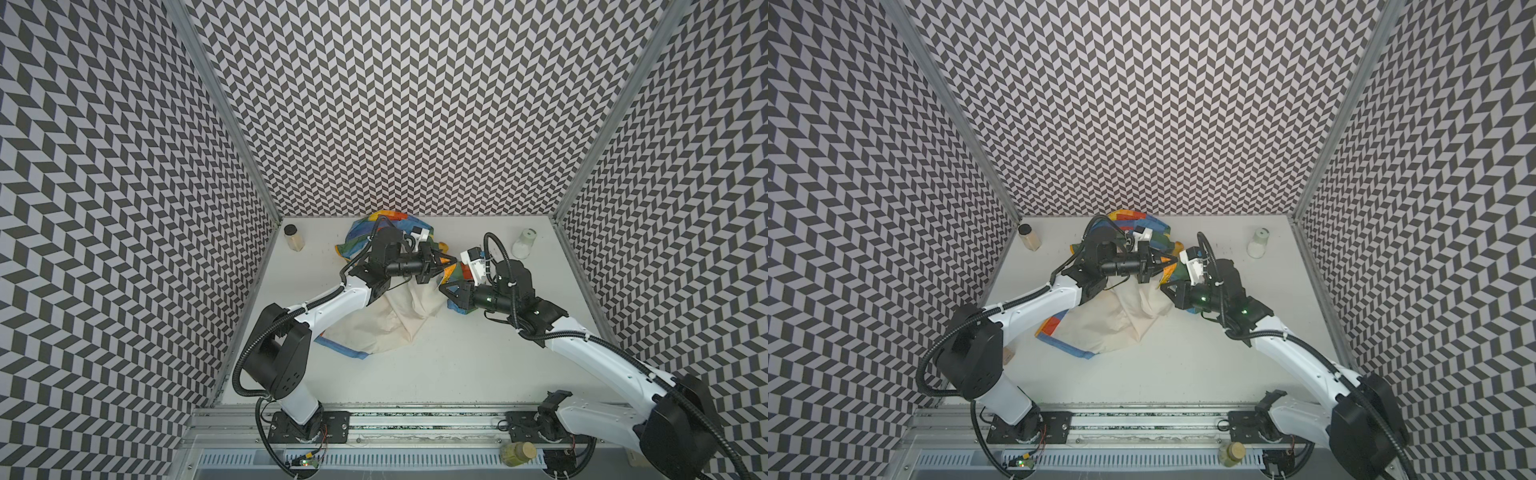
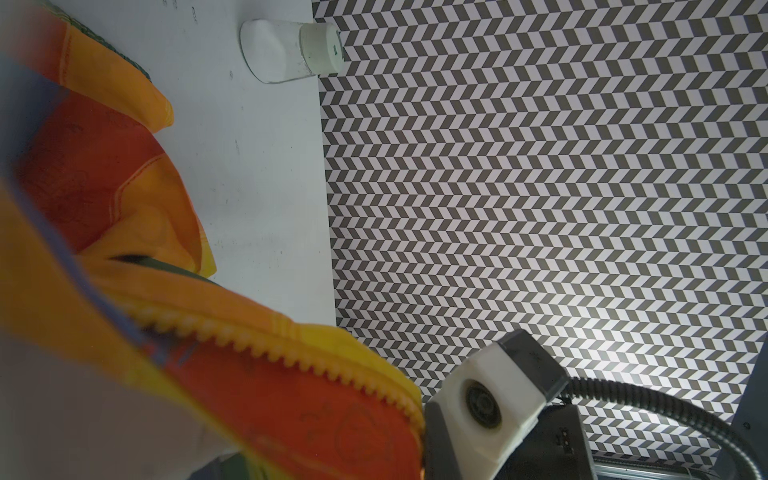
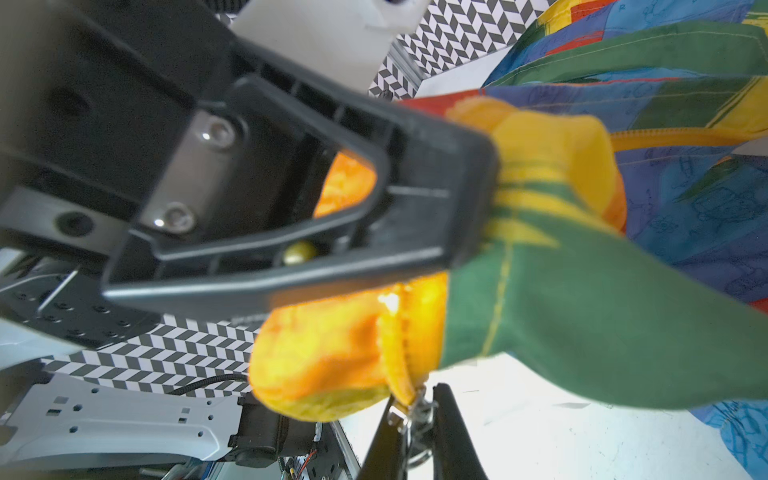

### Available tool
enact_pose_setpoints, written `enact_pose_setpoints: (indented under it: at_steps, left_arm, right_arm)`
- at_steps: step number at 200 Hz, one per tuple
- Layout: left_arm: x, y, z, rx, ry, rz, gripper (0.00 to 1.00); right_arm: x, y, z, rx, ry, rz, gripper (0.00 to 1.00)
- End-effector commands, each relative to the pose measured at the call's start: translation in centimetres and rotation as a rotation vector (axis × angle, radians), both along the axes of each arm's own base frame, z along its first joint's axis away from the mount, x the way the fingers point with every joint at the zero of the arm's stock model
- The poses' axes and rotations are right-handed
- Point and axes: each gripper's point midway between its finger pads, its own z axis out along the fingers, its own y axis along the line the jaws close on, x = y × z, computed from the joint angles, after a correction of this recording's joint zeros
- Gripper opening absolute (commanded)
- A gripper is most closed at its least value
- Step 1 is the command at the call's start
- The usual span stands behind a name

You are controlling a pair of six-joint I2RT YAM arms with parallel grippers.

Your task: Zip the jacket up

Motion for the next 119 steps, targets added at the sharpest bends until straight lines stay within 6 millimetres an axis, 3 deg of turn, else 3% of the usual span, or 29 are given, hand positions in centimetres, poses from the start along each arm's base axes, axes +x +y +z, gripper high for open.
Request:
enact_pose_setpoints:
  at_steps: [1,119]
  left_arm:
    - [0.0,-0.3,1.9,-0.044,-0.048,-0.016,0.0]
    - [0.5,-0.3,2.2,-0.049,-0.052,-0.01,0.0]
  right_arm:
    - [0.1,-0.3,0.3,-0.012,-0.023,-0.021,0.12]
    - [-0.5,0.1,-2.2,-0.039,0.037,0.023,0.0]
